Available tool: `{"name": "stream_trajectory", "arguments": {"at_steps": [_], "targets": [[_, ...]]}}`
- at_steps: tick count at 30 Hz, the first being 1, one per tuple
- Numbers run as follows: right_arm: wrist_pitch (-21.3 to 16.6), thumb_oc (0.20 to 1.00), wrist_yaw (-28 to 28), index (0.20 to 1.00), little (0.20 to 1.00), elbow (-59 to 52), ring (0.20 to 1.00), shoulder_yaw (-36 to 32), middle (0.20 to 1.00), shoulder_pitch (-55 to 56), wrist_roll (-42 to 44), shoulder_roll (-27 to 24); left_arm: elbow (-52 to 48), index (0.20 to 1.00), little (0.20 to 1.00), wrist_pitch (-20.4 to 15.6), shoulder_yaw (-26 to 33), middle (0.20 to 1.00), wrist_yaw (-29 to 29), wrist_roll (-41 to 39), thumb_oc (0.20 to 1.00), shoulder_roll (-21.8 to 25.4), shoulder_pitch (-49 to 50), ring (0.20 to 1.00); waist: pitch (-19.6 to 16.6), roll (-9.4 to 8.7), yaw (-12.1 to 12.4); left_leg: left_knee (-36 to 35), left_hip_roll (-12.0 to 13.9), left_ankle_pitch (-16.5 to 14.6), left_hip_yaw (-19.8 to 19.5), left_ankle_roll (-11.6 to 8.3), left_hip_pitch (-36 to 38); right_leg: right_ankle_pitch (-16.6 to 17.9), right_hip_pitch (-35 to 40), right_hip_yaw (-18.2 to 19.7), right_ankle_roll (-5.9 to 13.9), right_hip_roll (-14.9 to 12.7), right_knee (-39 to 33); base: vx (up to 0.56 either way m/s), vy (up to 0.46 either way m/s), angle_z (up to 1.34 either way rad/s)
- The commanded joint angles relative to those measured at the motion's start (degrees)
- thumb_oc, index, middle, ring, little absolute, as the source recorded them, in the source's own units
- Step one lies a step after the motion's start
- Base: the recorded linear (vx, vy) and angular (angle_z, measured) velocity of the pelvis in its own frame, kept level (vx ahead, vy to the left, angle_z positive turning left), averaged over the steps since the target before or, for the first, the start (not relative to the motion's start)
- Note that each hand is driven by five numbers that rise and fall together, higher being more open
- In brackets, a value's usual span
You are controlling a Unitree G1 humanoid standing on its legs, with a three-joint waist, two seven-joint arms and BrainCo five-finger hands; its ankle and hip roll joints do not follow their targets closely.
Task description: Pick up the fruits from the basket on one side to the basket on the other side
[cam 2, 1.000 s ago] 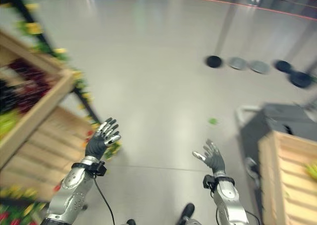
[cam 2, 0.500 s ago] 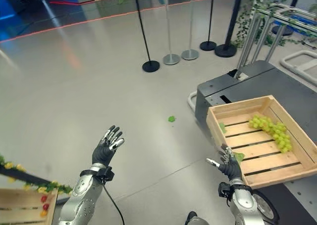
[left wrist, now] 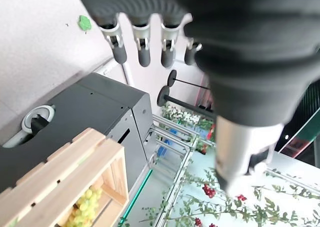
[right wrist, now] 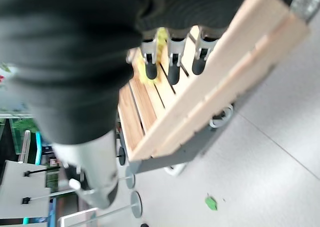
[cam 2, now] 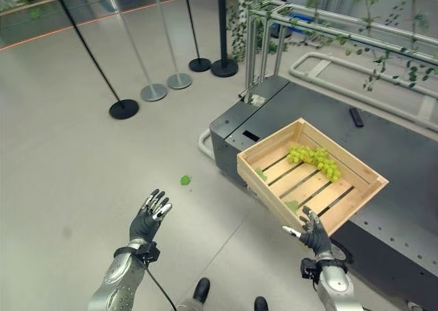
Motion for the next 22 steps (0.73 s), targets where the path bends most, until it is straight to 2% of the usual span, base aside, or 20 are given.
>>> {"name": "stream_trajectory", "arguments": {"at_steps": [1, 3, 5, 8, 9, 16, 19, 22], "targets": [[-1.81, 1.000, 0.04, 1.000, 1.000, -3.63, 1.000, -0.34, 1.000, -3.48, 1.65, -1.73, -5.00, 1.000, 1.000, -2.62, 1.34, 1.000, 0.79, 1.06, 1.000, 1.19, 0.76, 1.000, -2.75, -0.11, 0.26, -2.24, 5.53, -5.80, 2.41, -2.89, 4.02, -6.81, -0.25, 0.51, 2.36, 0.74, 4.65, 0.06, 0.179, -0.47], [-1.67, 1.000, 0.19, 1.000, 1.000, -3.61, 1.000, -0.20, 1.000, -3.74, 1.43, -1.14, -4.78, 1.000, 1.000, -2.76, 1.45, 1.000, 0.94, 2.43, 1.000, 1.88, 0.53, 1.000, -2.95, -0.85, 0.19, -2.73, 5.48, -6.19, 4.34, -1.98, 4.68, -6.11, -0.85, -0.09, 3.44, -0.40, 5.46, 0.06, 0.154, -0.36], [-1.46, 1.000, 0.28, 1.000, 1.000, -3.42, 1.000, 0.16, 1.000, -4.08, 1.10, -0.76, -4.42, 1.000, 1.000, -2.69, 1.82, 1.000, 1.09, 2.72, 1.000, 2.32, 0.47, 1.000, -2.79, -1.37, 0.72, -3.17, 5.88, -6.53, 6.40, -1.38, 5.13, -5.19, -1.98, -2.31, 4.18, -1.28, 6.64, 0.01, 0.093, -0.33], [-1.25, 1.000, 0.51, 1.000, 1.000, -2.85, 1.000, 0.99, 1.000, -4.93, 0.31, -0.30, -4.33, 1.000, 1.000, -2.69, 3.01, 1.000, 1.13, 2.79, 1.000, 3.02, 0.93, 1.000, -2.76, -1.65, 2.33, -4.63, 7.16, -7.21, 10.51, -1.48, 6.35, -2.11, -3.38, -13.26, 5.17, -4.76, 7.40, -0.01, 0.072, -0.88], [-1.36, 1.000, 0.61, 1.000, 1.000, -2.75, 1.000, 1.08, 1.000, -5.28, 0.28, -0.43, -4.17, 1.000, 1.000, -2.57, 3.50, 1.000, 1.11, 3.32, 1.000, 3.25, 1.03, 1.000, -2.68, -1.70, 2.51, -4.73, 7.30, -7.41, 11.43, -1.50, 6.71, -1.37, -3.61, -15.46, 5.31, -5.27, 7.24, 0.01, 0.073, -0.89], [-1.28, 1.000, 0.97, 1.000, 1.000, -1.95, 1.000, 0.66, 1.000, -6.01, -0.13, -1.76, -0.94, 1.000, 1.000, -2.71, 4.40, 1.000, 1.79, 4.66, 1.000, 2.82, 0.31, 1.000, -1.81, -1.82, 1.78, -3.33, 7.03, -7.93, 14.31, -1.77, 7.06, -0.29, -3.48, -15.09, 4.36, -5.09, 3.69, 0.01, 0.030, -0.38], [-0.68, 1.000, 1.65, 1.000, 1.000, -1.74, 1.000, -0.23, 1.000, -5.34, -0.59, -3.18, 0.33, 1.000, 1.000, -2.36, 4.51, 1.000, 1.11, 4.98, 1.000, 2.80, 0.69, 1.000, -1.56, -1.47, 1.00, -1.06, 7.14, -9.06, 15.71, -1.99, 6.98, -1.53, -3.49, -14.00, 3.44, -4.37, 3.67, 0.06, -0.041, -0.26], [-0.52, 1.000, 2.15, 1.000, 1.000, -2.16, 1.000, -0.74, 1.000, -5.23, 0.05, -4.00, 0.75, 1.000, 1.000, -2.14, 4.37, 1.000, 0.85, 4.41, 1.000, 2.40, 0.84, 1.000, -0.81, -0.90, 0.03, -0.69, 7.79, -8.93, 16.41, -2.45, 6.70, -2.12, -3.60, -13.04, 2.71, -3.51, 3.43, 0.01, -0.065, -0.29]]}}
